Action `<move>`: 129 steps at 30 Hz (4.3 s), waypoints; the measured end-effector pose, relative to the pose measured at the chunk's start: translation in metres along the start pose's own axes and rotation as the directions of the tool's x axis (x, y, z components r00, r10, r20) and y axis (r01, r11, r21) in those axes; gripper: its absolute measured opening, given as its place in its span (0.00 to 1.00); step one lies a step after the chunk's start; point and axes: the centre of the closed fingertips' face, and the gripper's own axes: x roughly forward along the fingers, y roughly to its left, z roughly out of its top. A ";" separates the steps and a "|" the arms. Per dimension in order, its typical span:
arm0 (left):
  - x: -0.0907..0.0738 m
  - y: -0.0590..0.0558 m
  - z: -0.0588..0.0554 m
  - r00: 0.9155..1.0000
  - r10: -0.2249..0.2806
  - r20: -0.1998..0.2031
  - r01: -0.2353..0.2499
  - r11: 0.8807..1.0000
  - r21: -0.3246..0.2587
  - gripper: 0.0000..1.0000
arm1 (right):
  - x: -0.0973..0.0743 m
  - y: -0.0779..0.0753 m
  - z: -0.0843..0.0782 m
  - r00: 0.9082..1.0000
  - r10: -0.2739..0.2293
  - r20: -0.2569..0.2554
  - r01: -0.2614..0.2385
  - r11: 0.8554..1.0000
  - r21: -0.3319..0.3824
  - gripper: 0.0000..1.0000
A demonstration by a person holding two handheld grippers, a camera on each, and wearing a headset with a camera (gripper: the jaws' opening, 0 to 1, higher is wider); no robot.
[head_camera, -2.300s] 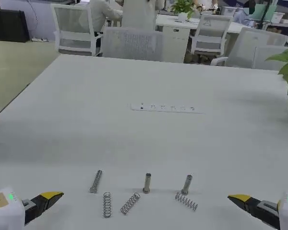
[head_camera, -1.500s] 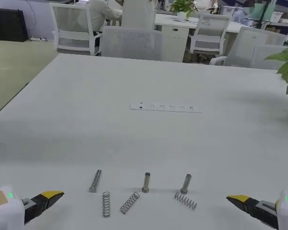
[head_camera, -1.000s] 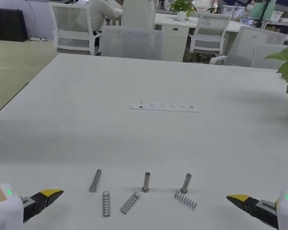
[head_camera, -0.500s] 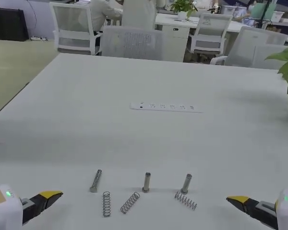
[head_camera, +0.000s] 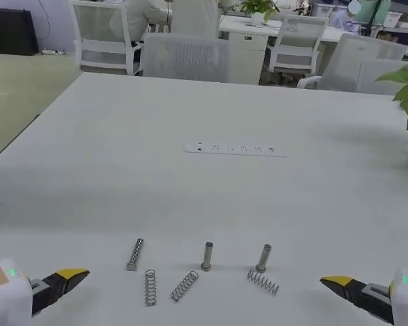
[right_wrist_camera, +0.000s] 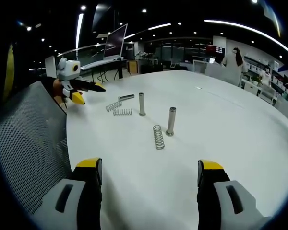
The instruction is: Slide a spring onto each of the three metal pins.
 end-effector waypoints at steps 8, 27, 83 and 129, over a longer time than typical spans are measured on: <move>0.004 0.006 0.011 1.000 0.001 0.009 -0.001 1.000 0.014 0.73 | 0.000 -0.001 0.000 1.000 -0.002 0.001 0.002 1.000 0.002 0.81; 0.034 0.039 0.050 0.998 0.061 0.008 -0.061 0.997 0.042 0.57 | -0.001 -0.002 -0.002 1.000 -0.009 -0.013 0.009 1.000 -0.004 0.81; 0.100 0.075 0.017 0.923 0.174 -0.344 -0.150 0.984 0.098 0.09 | 0.001 -0.002 -0.008 0.999 -0.010 -0.045 0.010 1.000 -0.013 0.80; 0.100 0.071 0.019 0.916 0.156 -0.371 -0.124 0.986 0.108 0.00 | 0.000 -0.006 -0.009 0.998 -0.019 -0.053 0.019 1.000 -0.006 0.79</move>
